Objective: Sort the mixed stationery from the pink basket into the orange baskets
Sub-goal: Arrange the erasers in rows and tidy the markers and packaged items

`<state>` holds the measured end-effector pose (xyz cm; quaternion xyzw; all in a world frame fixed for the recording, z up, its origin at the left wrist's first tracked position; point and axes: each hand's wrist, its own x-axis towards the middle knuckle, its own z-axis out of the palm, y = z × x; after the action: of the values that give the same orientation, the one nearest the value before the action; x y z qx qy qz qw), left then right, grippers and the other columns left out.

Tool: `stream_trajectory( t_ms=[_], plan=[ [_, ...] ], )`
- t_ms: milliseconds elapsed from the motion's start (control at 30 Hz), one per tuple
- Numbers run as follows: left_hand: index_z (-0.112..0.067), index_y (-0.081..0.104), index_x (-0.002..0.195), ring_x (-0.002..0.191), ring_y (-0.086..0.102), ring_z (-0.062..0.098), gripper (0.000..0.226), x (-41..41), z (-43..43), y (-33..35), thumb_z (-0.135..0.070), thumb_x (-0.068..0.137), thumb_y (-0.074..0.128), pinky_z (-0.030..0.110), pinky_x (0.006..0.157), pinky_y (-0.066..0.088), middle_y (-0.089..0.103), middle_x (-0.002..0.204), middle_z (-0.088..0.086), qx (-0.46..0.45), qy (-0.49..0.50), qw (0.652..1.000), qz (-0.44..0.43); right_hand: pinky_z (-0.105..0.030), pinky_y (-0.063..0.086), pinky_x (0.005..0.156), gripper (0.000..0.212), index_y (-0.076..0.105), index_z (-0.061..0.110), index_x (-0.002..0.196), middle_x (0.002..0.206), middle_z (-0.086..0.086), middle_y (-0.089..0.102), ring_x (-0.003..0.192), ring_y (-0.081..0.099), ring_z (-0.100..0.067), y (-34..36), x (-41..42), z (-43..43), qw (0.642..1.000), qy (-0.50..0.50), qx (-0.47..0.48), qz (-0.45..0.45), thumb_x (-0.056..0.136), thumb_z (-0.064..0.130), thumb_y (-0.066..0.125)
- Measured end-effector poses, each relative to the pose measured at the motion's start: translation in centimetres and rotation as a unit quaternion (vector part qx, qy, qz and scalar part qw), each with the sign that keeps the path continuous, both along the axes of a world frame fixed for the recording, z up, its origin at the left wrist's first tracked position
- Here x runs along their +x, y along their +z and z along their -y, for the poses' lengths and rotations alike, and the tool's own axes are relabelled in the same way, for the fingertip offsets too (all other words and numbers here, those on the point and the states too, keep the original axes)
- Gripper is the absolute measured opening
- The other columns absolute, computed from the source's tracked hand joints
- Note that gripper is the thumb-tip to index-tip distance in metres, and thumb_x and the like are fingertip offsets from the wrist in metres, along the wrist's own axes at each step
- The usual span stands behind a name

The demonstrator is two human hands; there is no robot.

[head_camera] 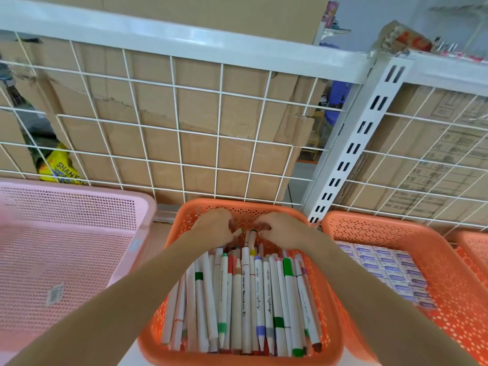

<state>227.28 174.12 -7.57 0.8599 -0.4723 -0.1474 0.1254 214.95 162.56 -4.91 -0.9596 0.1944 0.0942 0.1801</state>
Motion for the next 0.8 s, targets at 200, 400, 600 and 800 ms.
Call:
stream_trajectory(
  t_ms=[200,400,600,800],
  plan=[
    [-0.020,0.054,0.121,0.084,0.049,0.010,0.040,0.9,-2.8,2.3,-0.018,0.082,0.064,0.017,0.071,0.036,0.054,0.100,-0.003,-0.108,0.027,0.992,-0.056,-0.029,0.040,0.090,0.030,0.062,0.014,0.120,0.125,-0.003,0.060,0.114,0.054,-0.022,-1.1,1.7,-0.7,0.999,0.024,0.025,-0.019,0.096,0.018,0.045],
    [-0.013,0.055,0.103,0.060,0.049,0.004,0.011,0.3,-3.8,2.1,-0.015,0.093,0.051,0.011,0.049,0.036,0.048,0.071,-0.008,0.024,0.016,1.000,-0.005,-0.029,0.042,0.091,0.029,0.067,0.015,0.115,0.119,0.001,0.063,0.106,0.057,-0.019,-1.8,2.1,-0.6,0.999,0.012,0.048,-0.003,0.096,0.018,0.045],
    [-0.011,0.057,0.080,0.072,0.055,0.013,0.024,0.3,-3.4,1.0,-0.012,0.096,0.039,0.011,0.050,0.031,0.045,0.068,-0.005,0.084,-0.012,0.994,0.073,-0.027,0.040,0.093,0.028,0.066,0.011,0.117,0.122,-0.001,0.063,0.111,0.058,-0.020,-1.9,2.0,-0.3,0.987,-0.056,0.148,0.028,0.096,0.020,0.049],
    [-0.018,0.046,0.065,0.059,0.048,0.006,0.029,0.9,-2.1,0.5,-0.012,0.094,0.045,0.014,0.046,0.033,0.049,0.069,-0.006,0.099,0.034,0.994,-0.031,-0.028,0.045,0.076,0.030,0.073,0.003,0.096,0.093,-0.014,0.070,0.079,0.061,-0.020,-2.0,2.5,-0.3,0.976,-0.098,0.194,0.027,0.094,0.026,0.053]
  ],
)
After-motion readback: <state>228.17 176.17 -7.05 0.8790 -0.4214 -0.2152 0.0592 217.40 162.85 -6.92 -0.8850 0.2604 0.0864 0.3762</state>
